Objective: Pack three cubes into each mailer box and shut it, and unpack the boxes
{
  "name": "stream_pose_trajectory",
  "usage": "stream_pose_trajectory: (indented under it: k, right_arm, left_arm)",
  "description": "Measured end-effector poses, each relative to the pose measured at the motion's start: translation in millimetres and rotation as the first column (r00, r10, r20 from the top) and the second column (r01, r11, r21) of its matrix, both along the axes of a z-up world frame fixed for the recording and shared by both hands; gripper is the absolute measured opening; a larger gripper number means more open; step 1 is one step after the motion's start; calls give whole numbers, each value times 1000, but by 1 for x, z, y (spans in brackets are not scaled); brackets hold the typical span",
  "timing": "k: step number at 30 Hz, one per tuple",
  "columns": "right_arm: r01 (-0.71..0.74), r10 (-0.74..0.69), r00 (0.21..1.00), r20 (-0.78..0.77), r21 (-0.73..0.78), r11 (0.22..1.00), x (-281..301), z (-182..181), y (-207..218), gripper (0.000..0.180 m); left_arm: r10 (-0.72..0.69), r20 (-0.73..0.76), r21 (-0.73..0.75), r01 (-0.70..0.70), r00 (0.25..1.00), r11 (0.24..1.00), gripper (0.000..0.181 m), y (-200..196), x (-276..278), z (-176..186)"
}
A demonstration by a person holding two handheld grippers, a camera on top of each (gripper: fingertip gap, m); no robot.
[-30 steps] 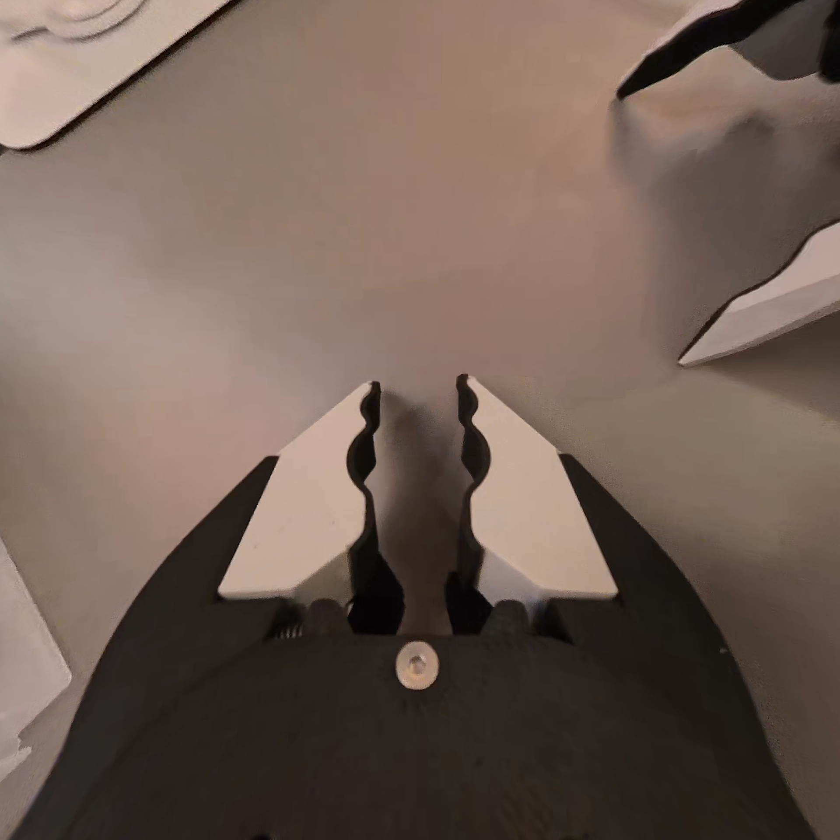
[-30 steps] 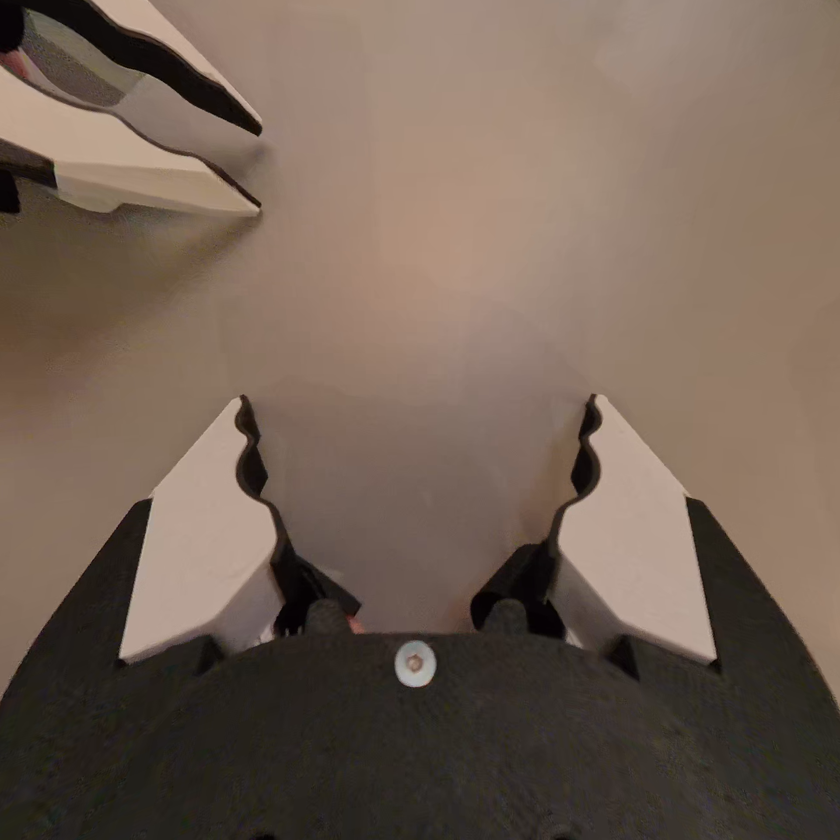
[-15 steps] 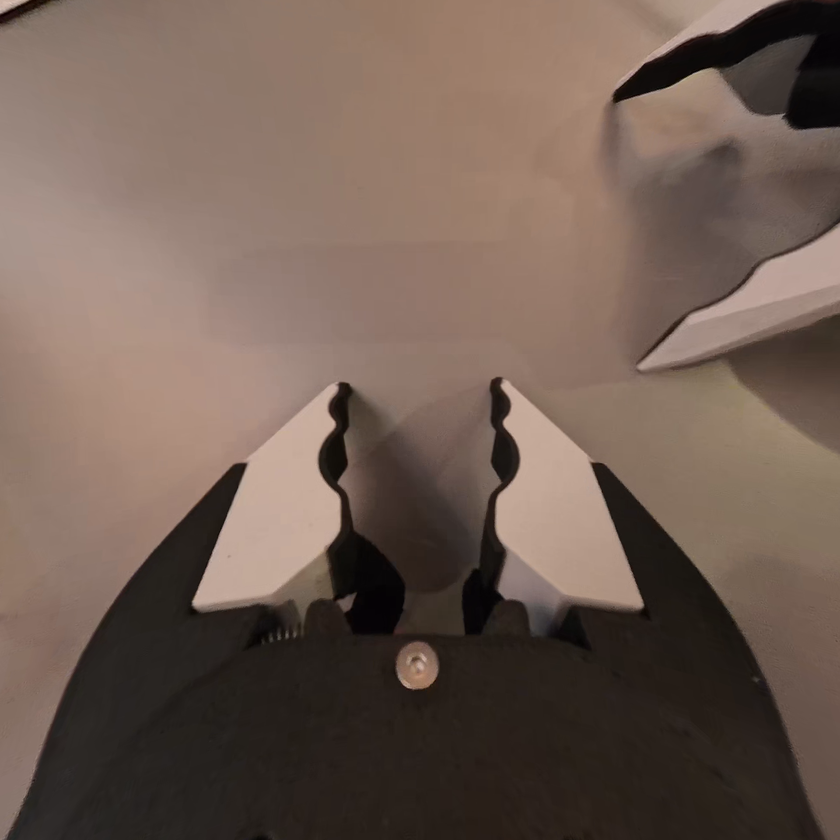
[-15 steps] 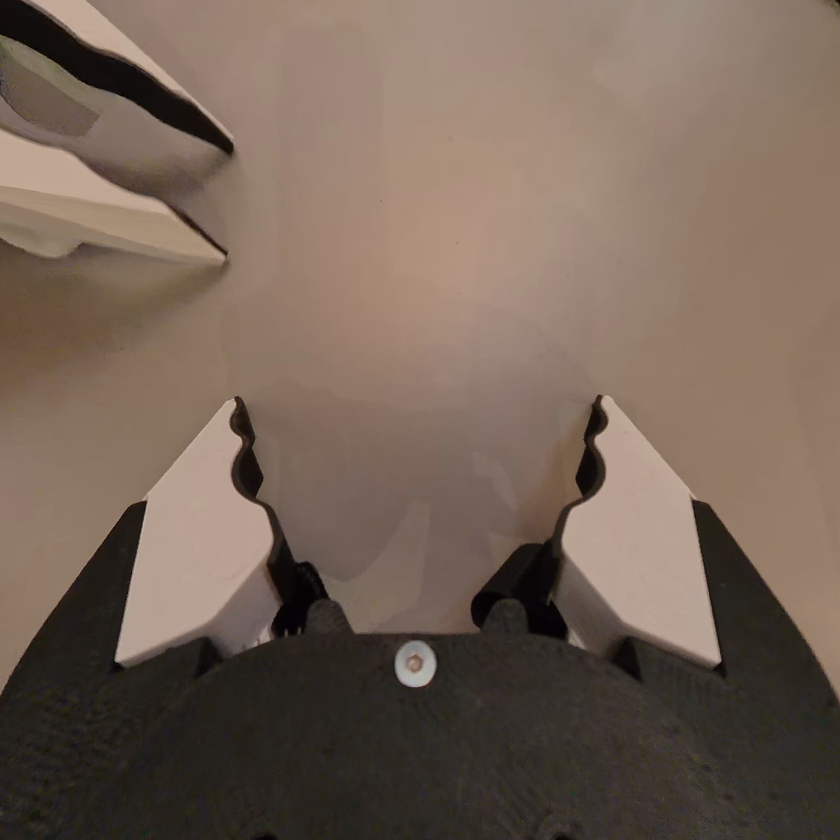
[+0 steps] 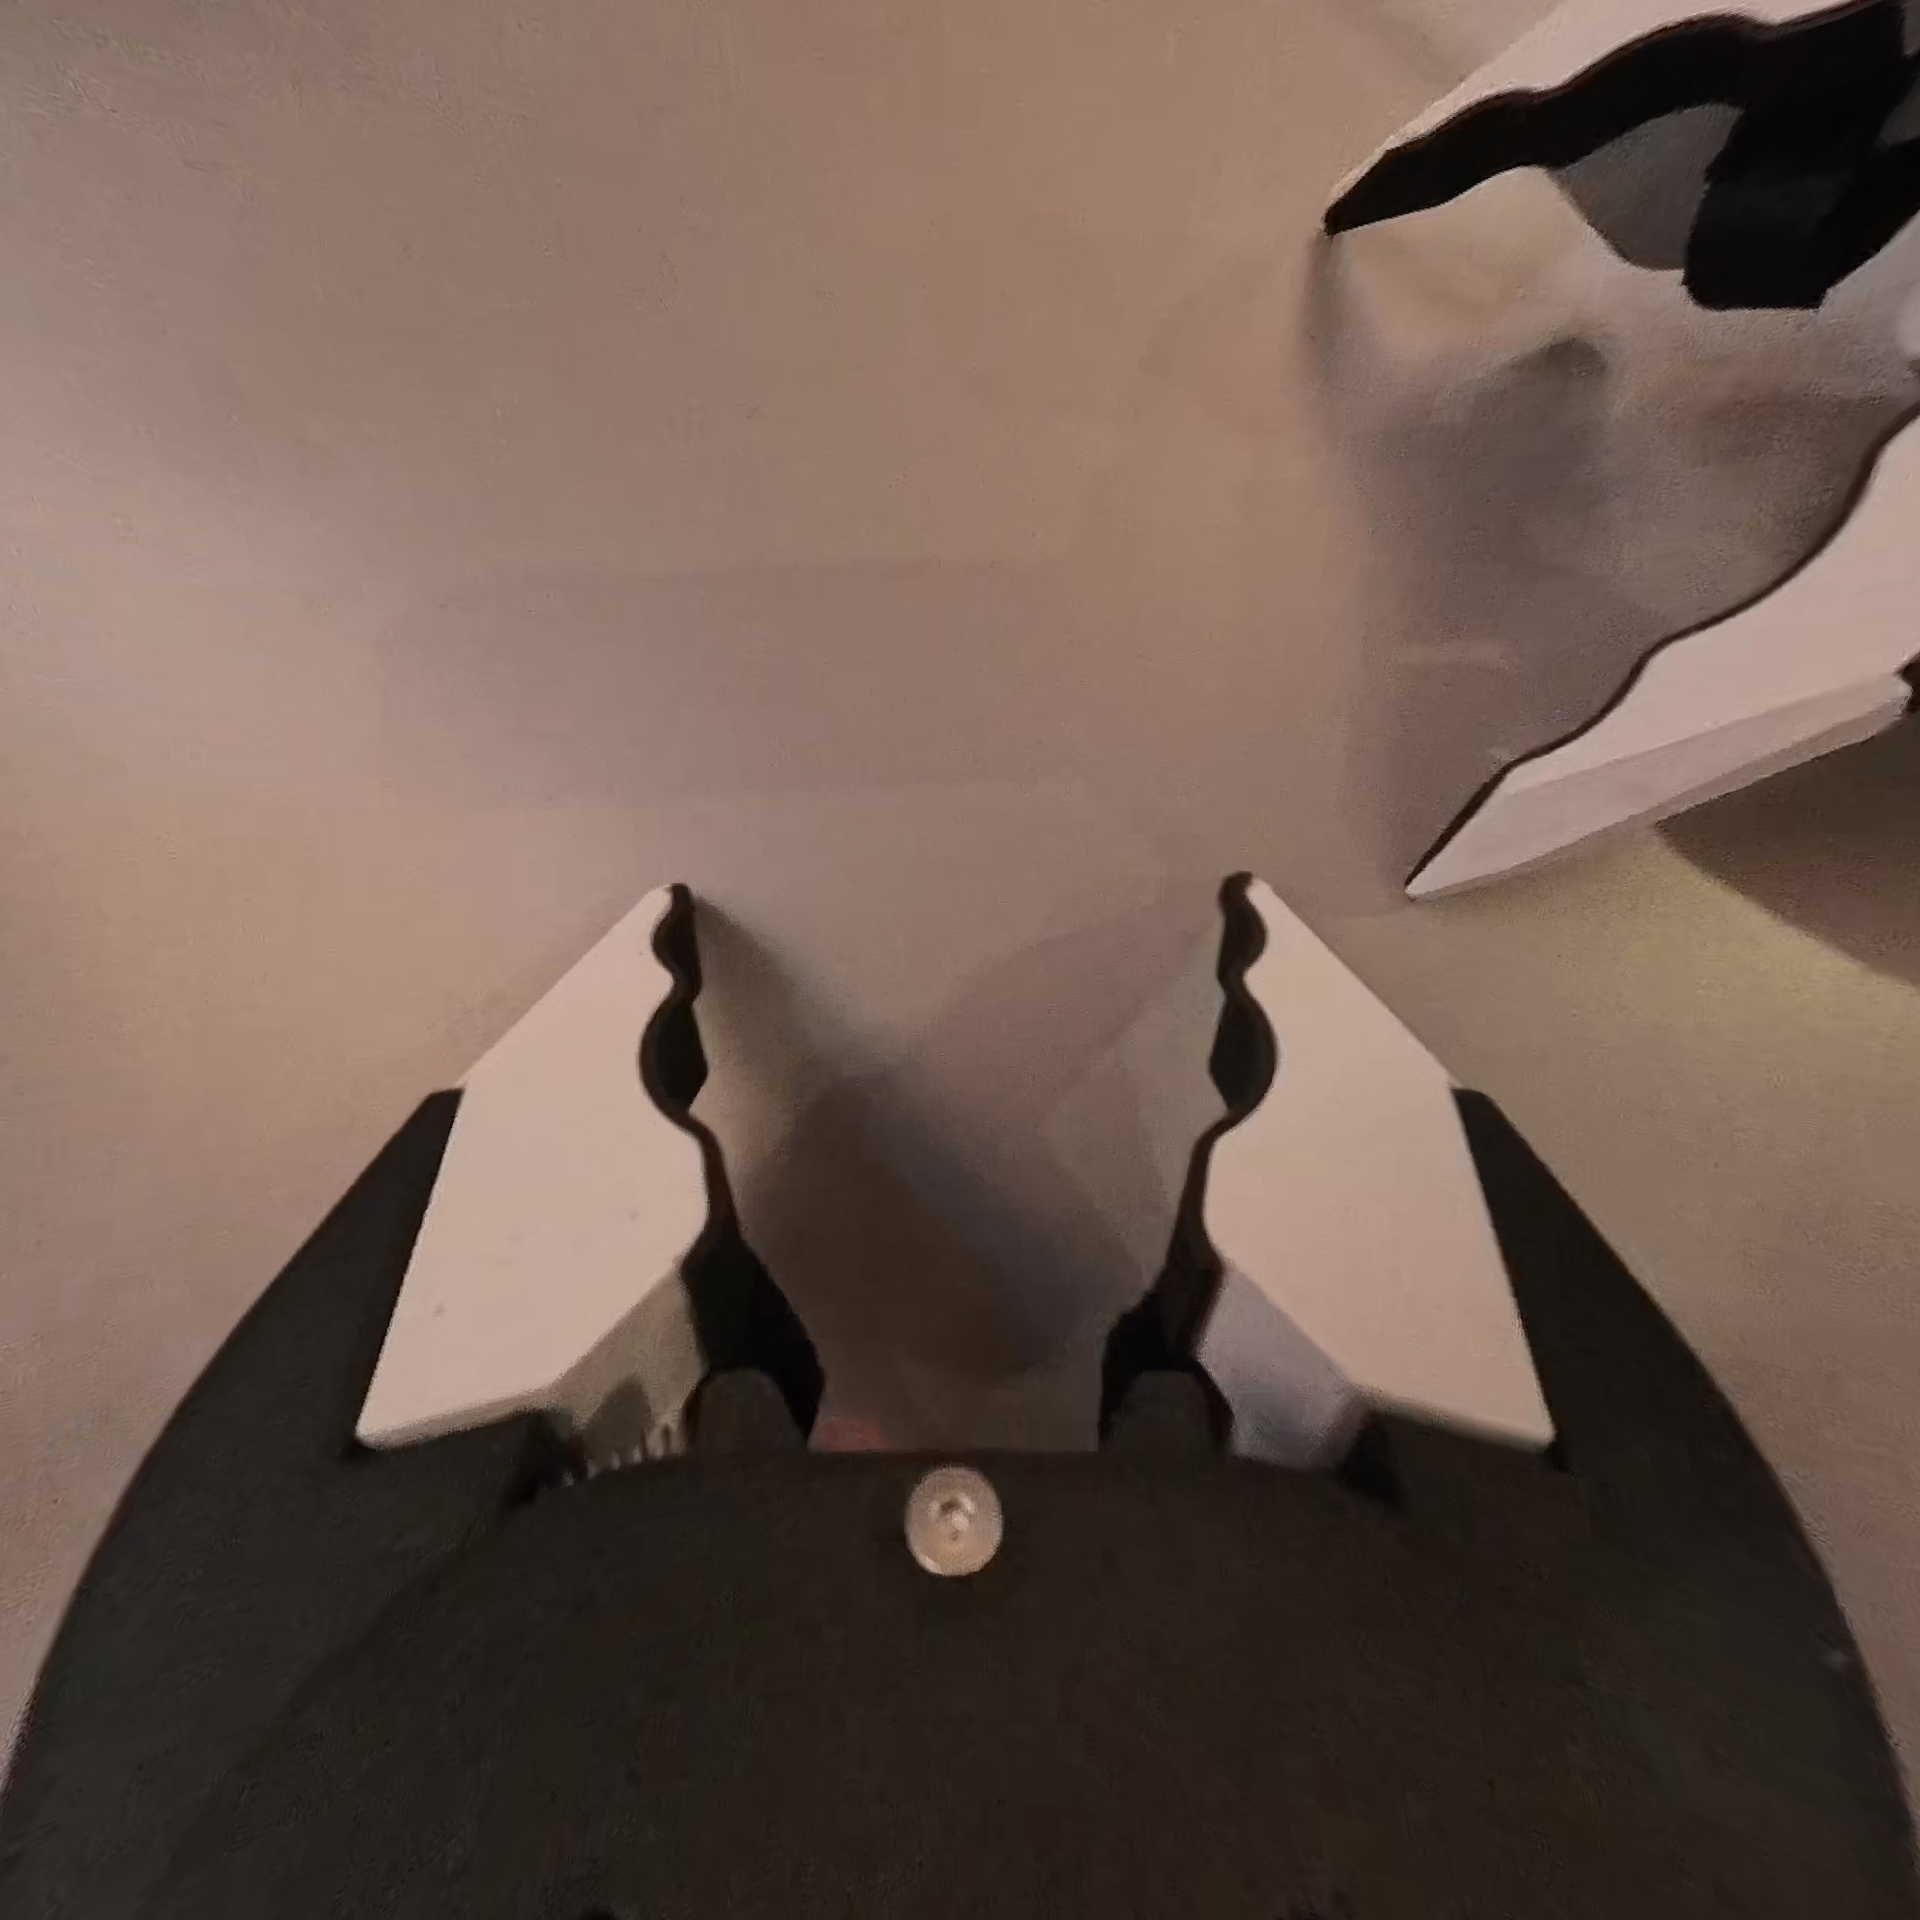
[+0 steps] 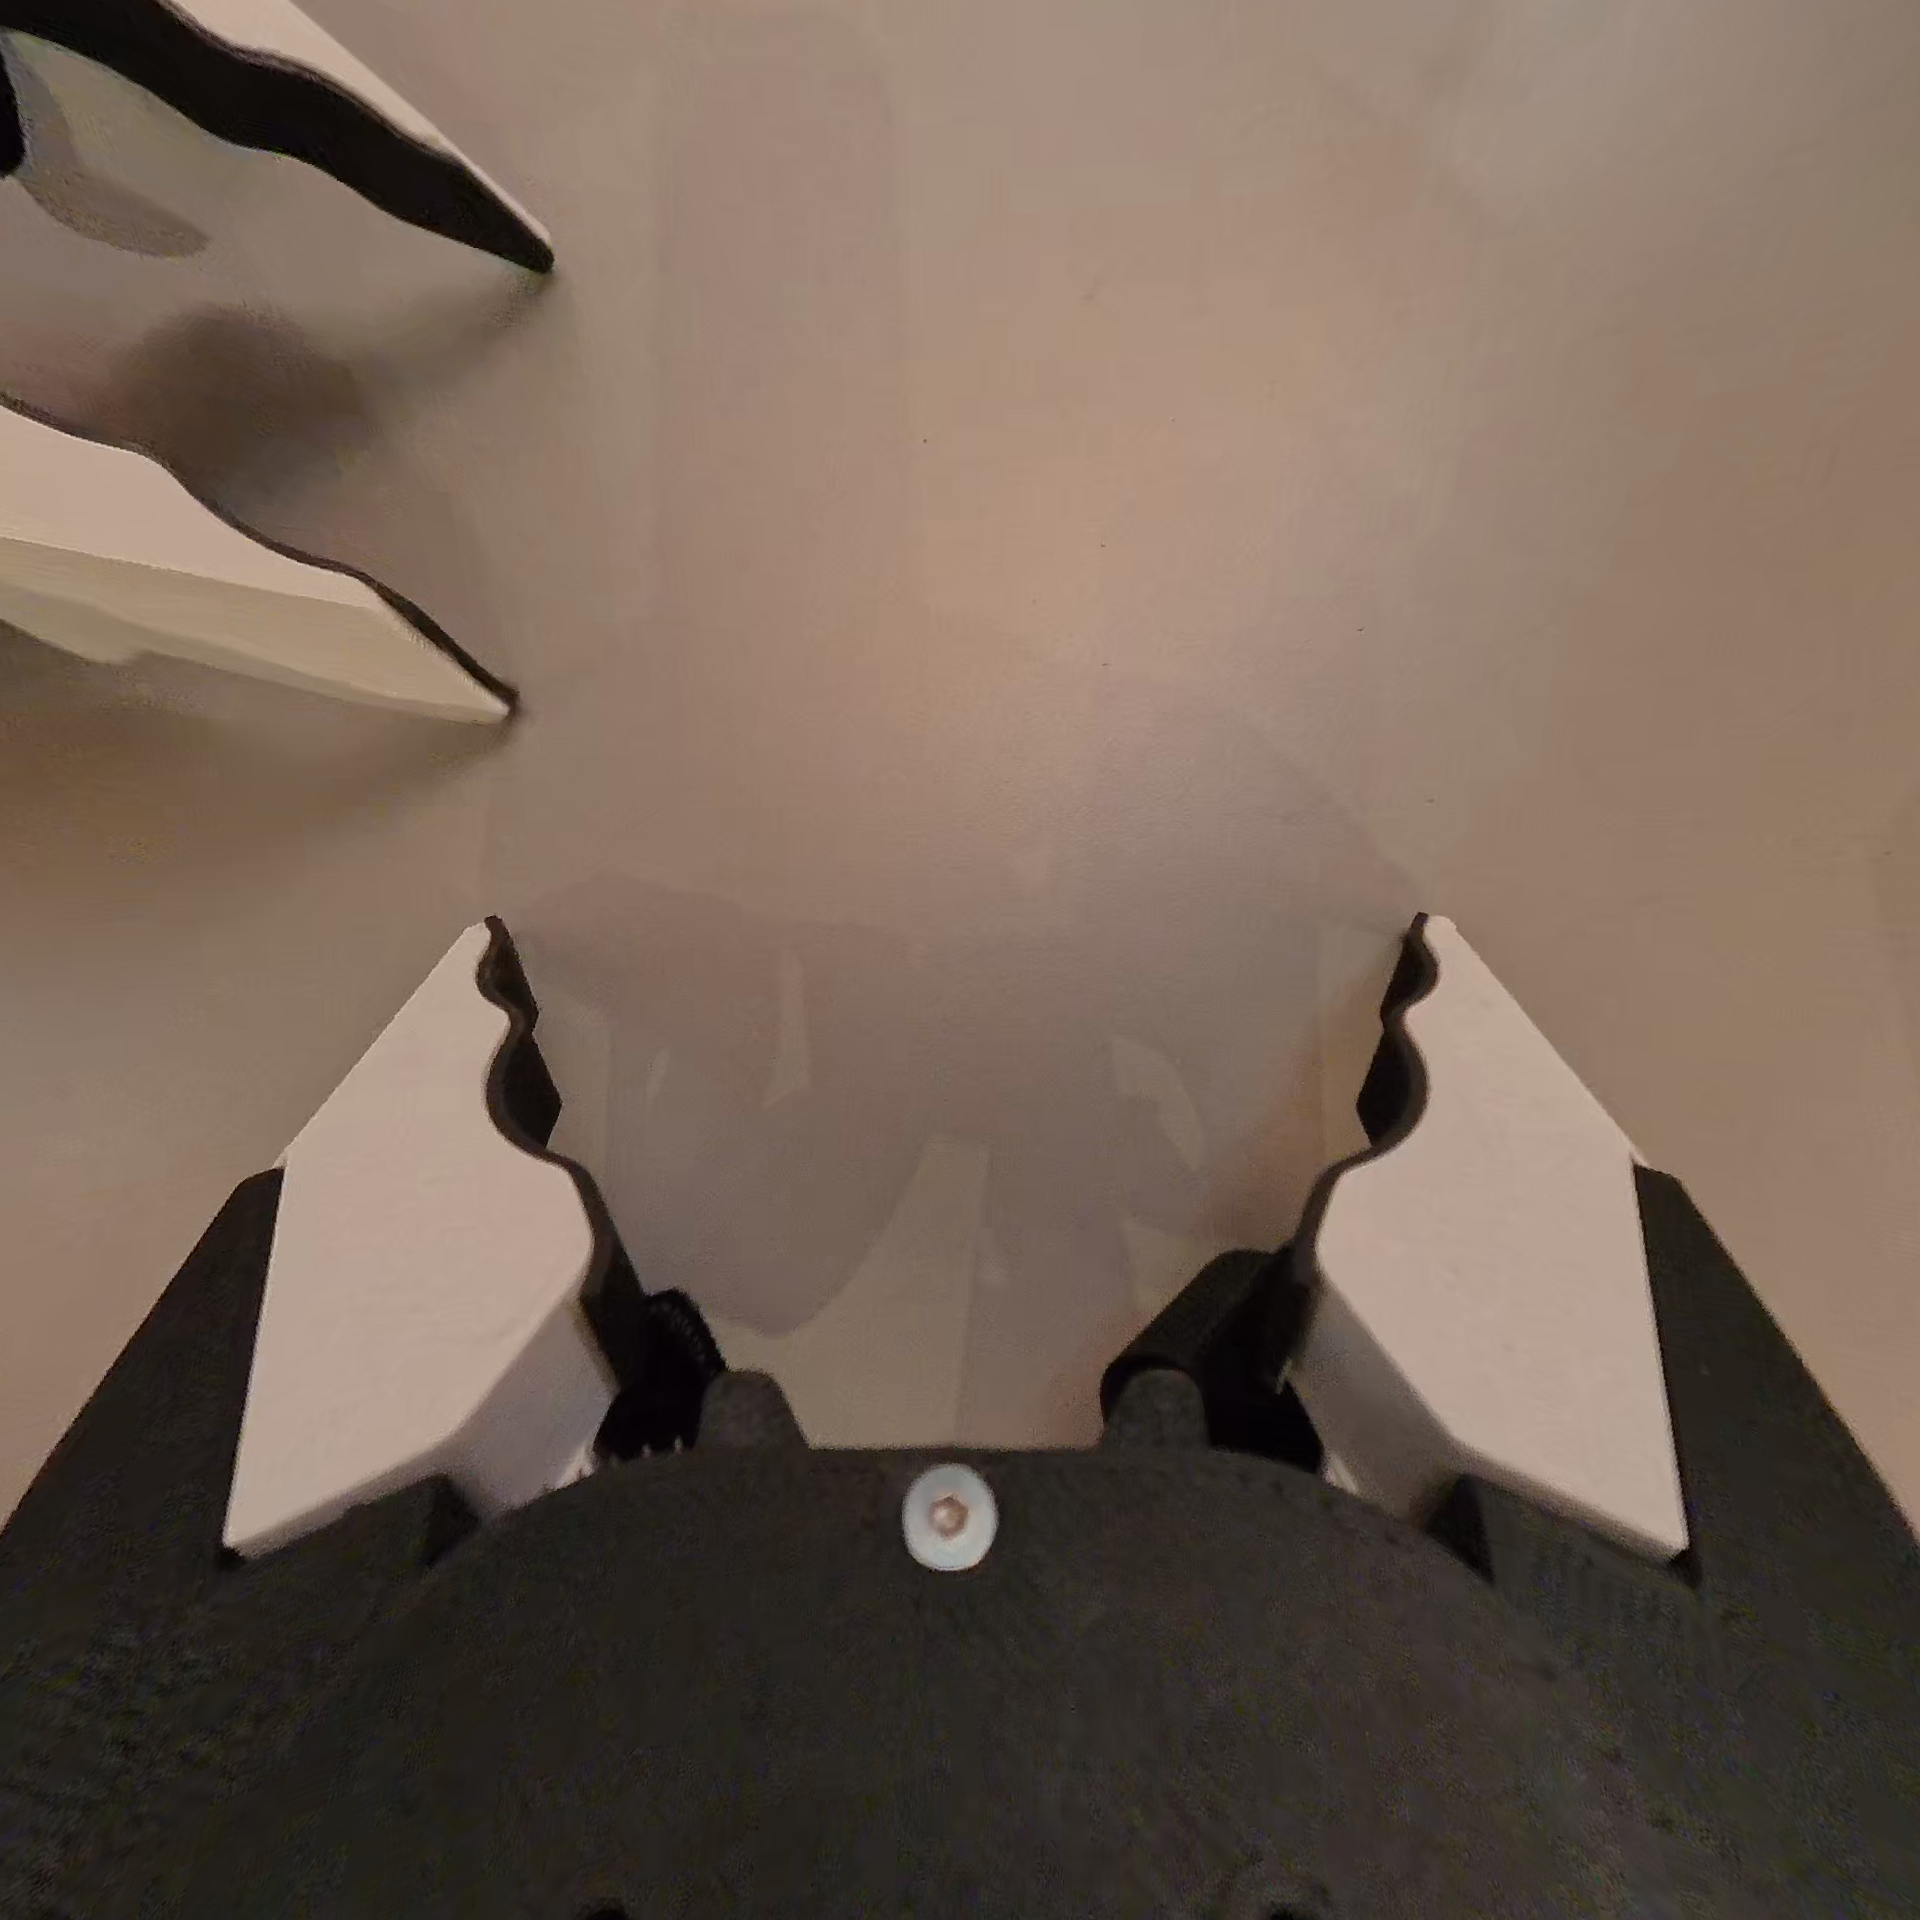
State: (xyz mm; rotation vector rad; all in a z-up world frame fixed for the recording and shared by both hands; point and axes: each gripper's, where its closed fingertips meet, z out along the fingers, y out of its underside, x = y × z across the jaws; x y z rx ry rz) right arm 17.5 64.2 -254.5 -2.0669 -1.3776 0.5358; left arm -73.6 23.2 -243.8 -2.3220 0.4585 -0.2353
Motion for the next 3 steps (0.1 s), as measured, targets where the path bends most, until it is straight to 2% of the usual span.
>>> stream_pose_trajectory:
  k: [3]
  right_arm:
    - [2,-2,1000,-1,0,1000,0,0,0,155]
  left_arm:
    - [-101,13,-36,101,995,994,152,-1,17,-5]
